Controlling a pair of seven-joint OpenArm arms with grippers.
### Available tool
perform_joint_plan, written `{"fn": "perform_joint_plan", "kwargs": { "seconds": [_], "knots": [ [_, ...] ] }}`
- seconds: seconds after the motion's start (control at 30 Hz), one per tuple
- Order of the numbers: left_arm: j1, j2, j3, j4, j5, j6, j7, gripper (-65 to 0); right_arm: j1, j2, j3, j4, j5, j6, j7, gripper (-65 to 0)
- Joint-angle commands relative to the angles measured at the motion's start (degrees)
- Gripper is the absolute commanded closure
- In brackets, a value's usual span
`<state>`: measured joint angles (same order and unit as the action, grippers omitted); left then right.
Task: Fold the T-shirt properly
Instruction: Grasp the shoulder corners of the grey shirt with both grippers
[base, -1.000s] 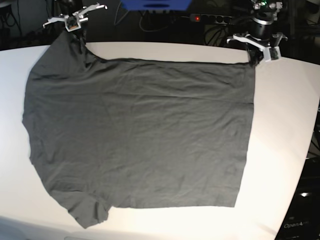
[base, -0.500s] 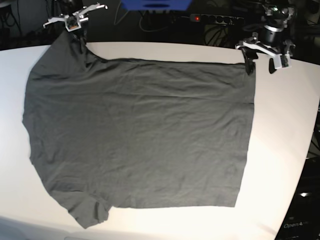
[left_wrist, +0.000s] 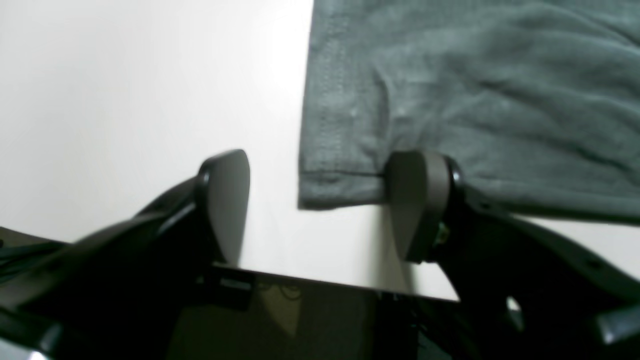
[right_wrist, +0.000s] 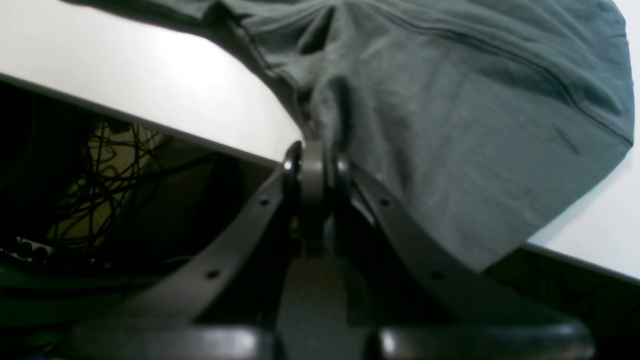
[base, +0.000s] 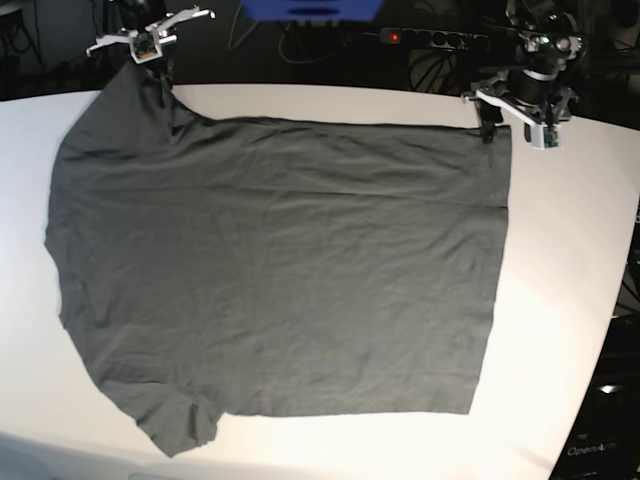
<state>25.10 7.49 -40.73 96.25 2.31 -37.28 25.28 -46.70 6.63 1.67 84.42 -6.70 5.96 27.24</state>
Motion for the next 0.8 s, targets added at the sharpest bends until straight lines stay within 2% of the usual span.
{"fn": "perform_joint_plan", "kwargs": {
  "seconds": [0.0, 0.4, 0.43, 0.47, 0.57, 0.63, 0.7, 0.77],
  "knots": [
    [0.35, -0.15, -0.02, 0.32, -0.15, -0.04, 0.79, -41.6, -0.2, 0.36, 0.13, 0.63, 0.33, -0.46, -0.56, -0.3],
    [-1.41, -0.15, 0.25, -4.16, -0.15, -0.13, 0.79, -41.1, -0.2, 0.36, 0.13, 0.63, 0.33, -0.46, -0.56, -0.3],
    [-1.76, -0.23, 0.25, -4.86, -0.06, -0.13, 0.88, -39.4, -0.2, 0.36, 0.13, 0.63, 0.33, -0.46, -0.56, -0.3],
    [-1.94, -0.23, 0.25, -5.57, -0.06, -0.13, 0.88, -35.5, -0.2, 0.36, 0.13, 0.63, 0.33, -0.46, -0.56, -0.3],
    [-2.38, -0.58, 0.33, -6.62, -0.06, -0.13, 0.88, -17.4, -0.2, 0.36, 0.13, 0.63, 0.33, -0.46, -0.56, -0.3],
    [-2.47, -0.67, 0.33, -7.32, -0.06, -0.13, 0.88, -8.2, -0.2, 0.36, 0.13, 0.63, 0.33, -0.46, -0.56, -0.3],
    [-2.47, -1.02, 0.33, -7.76, -0.06, -0.13, 0.88, -2.6, -0.2, 0.36, 0.13, 0.63, 0.33, -0.46, -0.56, -0.3],
    [-2.55, -1.02, 0.33, -7.76, -0.06, -0.13, 0.88, -2.4, -0.2, 0.36, 0.13, 0.63, 0.33, -0.46, -0.56, -0.3]
  ]
}}
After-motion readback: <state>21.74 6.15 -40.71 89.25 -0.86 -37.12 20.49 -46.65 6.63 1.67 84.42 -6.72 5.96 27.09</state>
